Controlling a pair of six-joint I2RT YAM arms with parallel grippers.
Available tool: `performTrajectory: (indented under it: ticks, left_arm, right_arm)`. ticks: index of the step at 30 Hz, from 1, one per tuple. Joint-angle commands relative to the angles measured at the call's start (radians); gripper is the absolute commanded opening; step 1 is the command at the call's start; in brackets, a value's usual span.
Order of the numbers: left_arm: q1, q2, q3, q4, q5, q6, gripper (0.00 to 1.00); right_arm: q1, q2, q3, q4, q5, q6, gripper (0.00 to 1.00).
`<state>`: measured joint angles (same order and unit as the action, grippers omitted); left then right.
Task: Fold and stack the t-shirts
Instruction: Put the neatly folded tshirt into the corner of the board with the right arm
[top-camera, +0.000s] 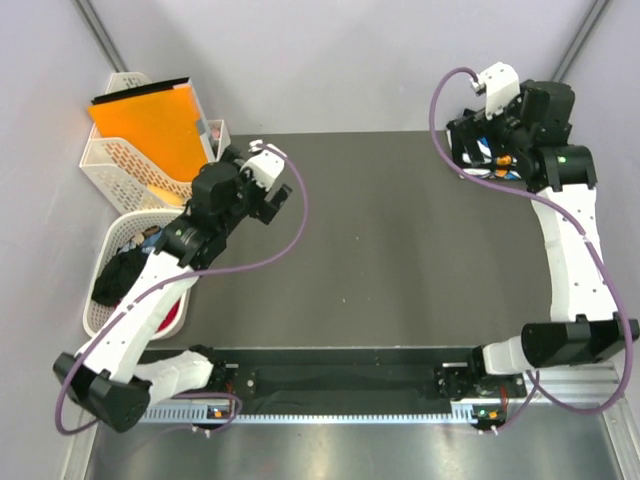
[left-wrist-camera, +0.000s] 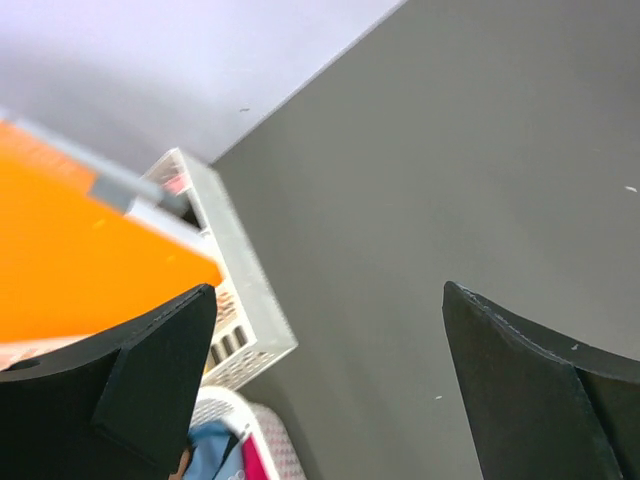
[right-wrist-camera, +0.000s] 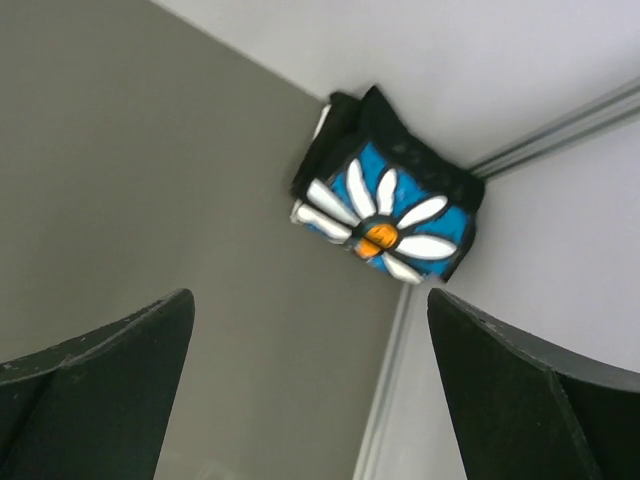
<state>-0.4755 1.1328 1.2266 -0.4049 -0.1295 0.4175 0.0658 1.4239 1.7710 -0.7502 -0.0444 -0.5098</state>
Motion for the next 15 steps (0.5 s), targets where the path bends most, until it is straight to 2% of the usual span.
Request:
performTrajectory:
  ticks: [1, 3, 7, 15]
  left_arm:
    - [0.005, -0.106, -0.076, 0.115, -0.149, 0.001, 0.99]
    - [0.009, -0.134, -0.091, 0.106, -0.191, 0.003, 0.99]
    - [0.038, -0.162, -0.108, 0.068, -0.173, -0.028, 0.99]
    - [0.038, -0.169, -0.102, 0.029, -0.191, -0.031, 0.99]
  right_arm:
    - [0.006, -0.066, -0.048, -0.141, -0.049, 0.096, 1.0]
    - [0.006, -0.126, -0.09, -0.12, -0.029, 0.102, 1.0]
    - [0.006, -0.215, -0.214, -0.069, 0.012, 0.102, 1.0]
    - [0.005, -0.25, -0.219, -0.087, 0.029, 0.106, 1.0]
